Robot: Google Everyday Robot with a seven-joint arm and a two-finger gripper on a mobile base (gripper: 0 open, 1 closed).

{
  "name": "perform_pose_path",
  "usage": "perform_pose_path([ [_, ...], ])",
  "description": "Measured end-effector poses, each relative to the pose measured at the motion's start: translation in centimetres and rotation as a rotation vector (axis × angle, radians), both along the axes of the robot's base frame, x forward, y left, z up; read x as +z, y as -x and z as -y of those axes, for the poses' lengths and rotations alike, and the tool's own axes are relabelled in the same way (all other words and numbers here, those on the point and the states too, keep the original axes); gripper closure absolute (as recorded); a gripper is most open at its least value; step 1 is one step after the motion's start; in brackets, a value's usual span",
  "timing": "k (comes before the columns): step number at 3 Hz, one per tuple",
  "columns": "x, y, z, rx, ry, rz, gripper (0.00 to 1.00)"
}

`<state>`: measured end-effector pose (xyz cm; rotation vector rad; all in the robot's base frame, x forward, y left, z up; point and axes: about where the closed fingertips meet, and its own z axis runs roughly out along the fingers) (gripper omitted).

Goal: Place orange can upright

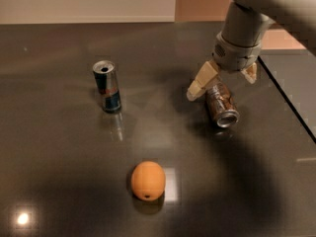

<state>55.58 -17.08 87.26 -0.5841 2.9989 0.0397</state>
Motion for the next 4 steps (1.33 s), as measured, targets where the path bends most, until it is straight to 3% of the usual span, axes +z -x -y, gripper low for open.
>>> perform_pose_path([
  [1,-1.5,-0.3,-0.7,-0.092,-0.002,-0.04,0.0],
  [2,-2.6,-0.2,-0.8,-0.154,0.01,-0.069,0.16],
  [4,-2.5,-0.2,-0.1,-0.191,0.031,-0.06,0.64],
])
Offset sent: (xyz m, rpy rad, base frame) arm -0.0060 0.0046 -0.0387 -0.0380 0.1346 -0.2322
